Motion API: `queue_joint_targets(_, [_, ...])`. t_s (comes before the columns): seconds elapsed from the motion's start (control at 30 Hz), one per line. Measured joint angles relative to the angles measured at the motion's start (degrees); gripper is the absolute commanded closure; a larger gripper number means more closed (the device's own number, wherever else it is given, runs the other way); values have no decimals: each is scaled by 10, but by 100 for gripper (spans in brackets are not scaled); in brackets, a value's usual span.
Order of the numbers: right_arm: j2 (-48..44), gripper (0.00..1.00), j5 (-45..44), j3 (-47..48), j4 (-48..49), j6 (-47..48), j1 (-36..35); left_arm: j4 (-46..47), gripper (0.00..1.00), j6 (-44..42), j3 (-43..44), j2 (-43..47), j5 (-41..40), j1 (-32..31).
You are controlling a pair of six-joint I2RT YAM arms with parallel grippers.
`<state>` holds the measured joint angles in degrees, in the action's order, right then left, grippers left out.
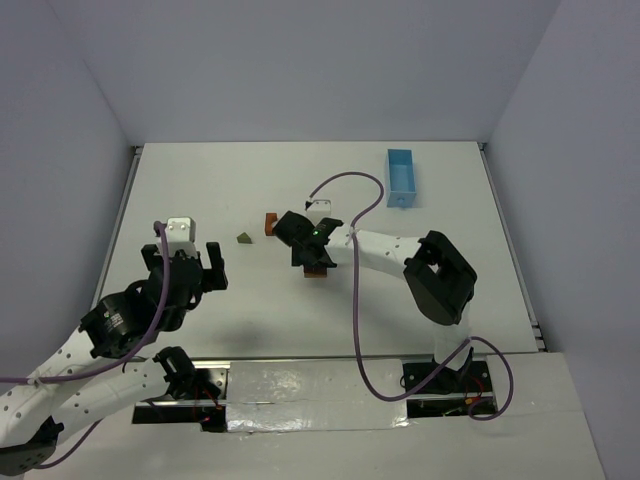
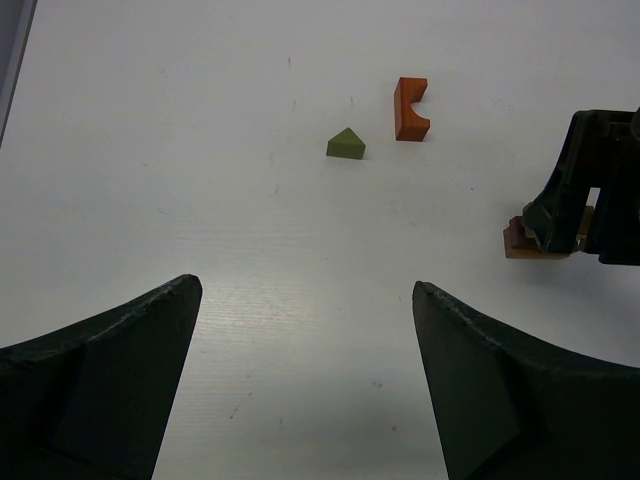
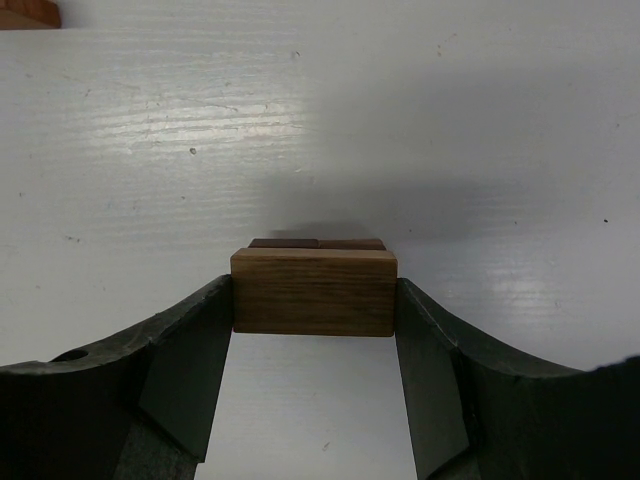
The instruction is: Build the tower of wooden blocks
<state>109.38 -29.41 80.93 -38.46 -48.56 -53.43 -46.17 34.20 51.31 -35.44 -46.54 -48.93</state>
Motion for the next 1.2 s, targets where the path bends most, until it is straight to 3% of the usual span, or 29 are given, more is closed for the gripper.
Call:
queue_joint_targets(0.33, [0,59,2,0,7,0,0,4,1,-11,0,-2,5,0])
queue_joint_targets(0.5, [0,51,3,0,12,0,0,4,1,-12,0,-5,8,0])
queue_joint_targets(1.2, [2,49,10,-17,17,0,0,9,0,-13,0,-8,16,0])
